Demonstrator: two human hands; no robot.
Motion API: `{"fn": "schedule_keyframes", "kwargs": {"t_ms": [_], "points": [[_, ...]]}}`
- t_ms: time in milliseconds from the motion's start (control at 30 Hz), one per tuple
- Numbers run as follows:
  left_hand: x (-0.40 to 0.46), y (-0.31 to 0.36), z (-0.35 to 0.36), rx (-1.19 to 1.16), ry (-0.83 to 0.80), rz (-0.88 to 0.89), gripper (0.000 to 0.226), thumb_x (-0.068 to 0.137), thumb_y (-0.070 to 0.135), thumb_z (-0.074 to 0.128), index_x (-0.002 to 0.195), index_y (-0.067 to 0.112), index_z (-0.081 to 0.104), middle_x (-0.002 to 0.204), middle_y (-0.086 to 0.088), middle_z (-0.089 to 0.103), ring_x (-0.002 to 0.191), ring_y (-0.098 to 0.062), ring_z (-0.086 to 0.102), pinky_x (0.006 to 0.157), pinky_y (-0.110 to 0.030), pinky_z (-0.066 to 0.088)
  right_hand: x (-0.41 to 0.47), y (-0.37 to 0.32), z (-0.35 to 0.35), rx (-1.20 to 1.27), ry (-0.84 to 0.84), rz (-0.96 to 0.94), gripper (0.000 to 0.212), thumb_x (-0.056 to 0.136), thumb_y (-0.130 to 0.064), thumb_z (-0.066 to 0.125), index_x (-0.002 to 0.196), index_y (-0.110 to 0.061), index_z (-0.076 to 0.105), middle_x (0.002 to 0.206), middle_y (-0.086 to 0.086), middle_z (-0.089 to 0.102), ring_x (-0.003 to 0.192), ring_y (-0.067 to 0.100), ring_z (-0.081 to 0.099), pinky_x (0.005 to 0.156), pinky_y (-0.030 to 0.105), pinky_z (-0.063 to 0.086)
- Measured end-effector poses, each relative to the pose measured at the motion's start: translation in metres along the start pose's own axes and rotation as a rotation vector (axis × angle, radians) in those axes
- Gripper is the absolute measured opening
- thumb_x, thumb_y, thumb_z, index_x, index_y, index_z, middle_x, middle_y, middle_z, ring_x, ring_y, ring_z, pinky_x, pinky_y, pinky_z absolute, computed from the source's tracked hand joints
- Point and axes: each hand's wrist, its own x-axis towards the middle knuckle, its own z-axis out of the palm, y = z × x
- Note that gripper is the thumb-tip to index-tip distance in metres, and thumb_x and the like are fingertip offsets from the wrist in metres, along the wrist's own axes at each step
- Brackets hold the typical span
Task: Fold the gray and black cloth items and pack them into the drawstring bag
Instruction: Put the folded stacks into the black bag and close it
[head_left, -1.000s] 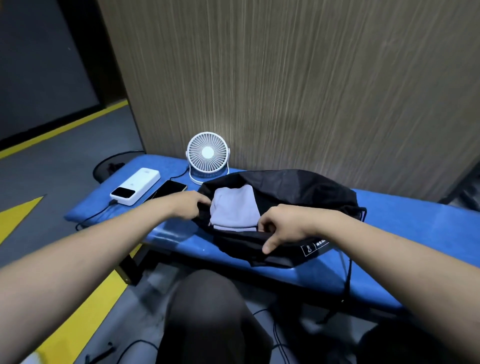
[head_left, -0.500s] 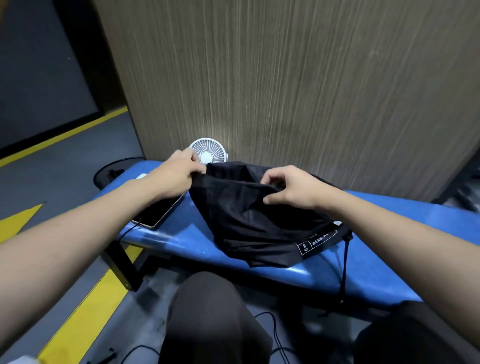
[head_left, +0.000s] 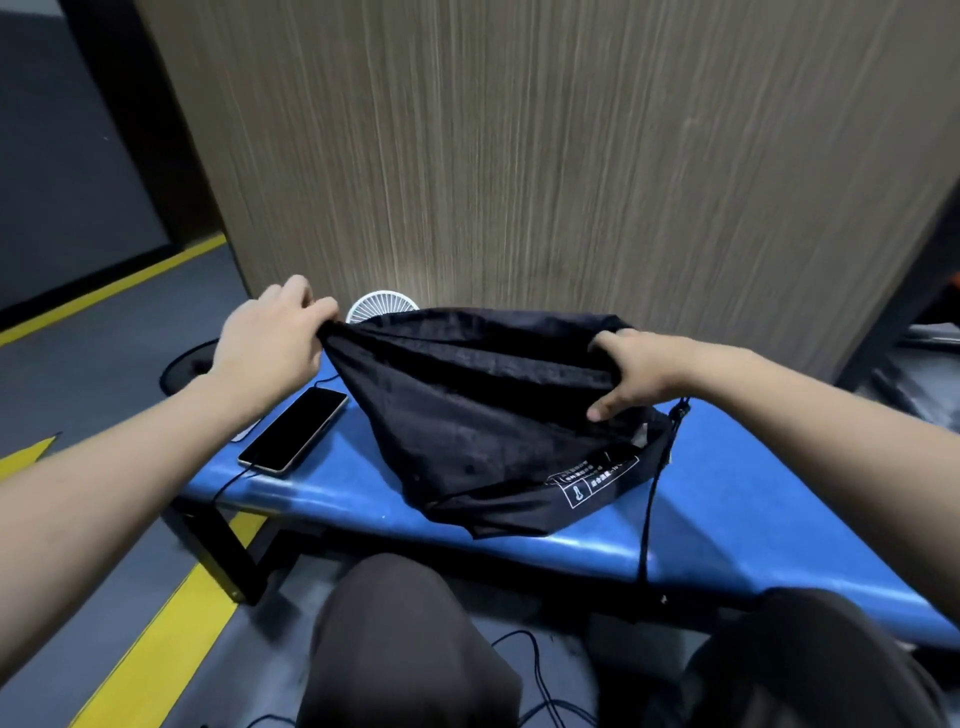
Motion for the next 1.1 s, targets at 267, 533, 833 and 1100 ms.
{"fn": "schedule_keyframes", "kwargs": {"t_ms": [267, 533, 833, 1100], "points": [[0.022, 0.056, 0.001, -0.271, 0.005, -0.183, 0.036, 0.077, 0.001, 0.052, 0.1, 0.022, 0.071, 0.102, -0.006, 0.056, 0.094, -0.034, 0.052, 0.08, -0.043, 0.044, -0.015, 0.036, -0.003, 0.255, 0.165, -0.159, 0.11, 0.063, -0.03, 0.092, 0.152, -0.025, 0.027, 0.143, 0.003, 0.042, 0.124, 0.017, 0.047, 0.101, 0.026, 0.04], [0.046, 0.221, -0.005, -0.552, -0.129, 0.281, 0.098, 0.071, 0.078, 0.053, 0.146, 0.018, 0.036, 0.148, -0.002, 0.037, 0.138, -0.023, 0.034, 0.116, -0.04, 0.026, -0.026, 0.077, 0.055, 0.348, 0.307, 0.128, 0.087, 0.073, -0.028, 0.082, 0.145, -0.016, 0.036, 0.133, 0.009, 0.048, 0.123, 0.029, 0.05, 0.101, 0.041, 0.044], [0.068, 0.305, 0.022, -0.424, -0.272, 0.356, 0.128, 0.058, 0.081, 0.066, 0.155, 0.016, 0.013, 0.163, -0.003, 0.009, 0.152, -0.021, -0.001, 0.123, -0.046, -0.001, -0.02, 0.084, 0.074, 0.627, 0.301, 0.078, 0.009, 0.085, -0.01, 0.057, 0.076, -0.008, 0.058, 0.071, 0.004, 0.062, 0.068, 0.019, 0.049, 0.062, 0.034, 0.041], [0.087, 0.327, 0.023, -0.659, -0.153, 0.315, 0.051, 0.083, 0.049, 0.065, 0.124, 0.02, 0.055, 0.121, 0.004, 0.058, 0.128, -0.015, 0.045, 0.121, -0.037, 0.003, -0.03, 0.104, 0.048, 0.956, 0.299, -0.065, 0.009, 0.095, -0.009, 0.059, 0.087, -0.004, 0.061, 0.069, 0.011, 0.066, 0.064, 0.022, 0.061, 0.069, 0.042, 0.055]]}}
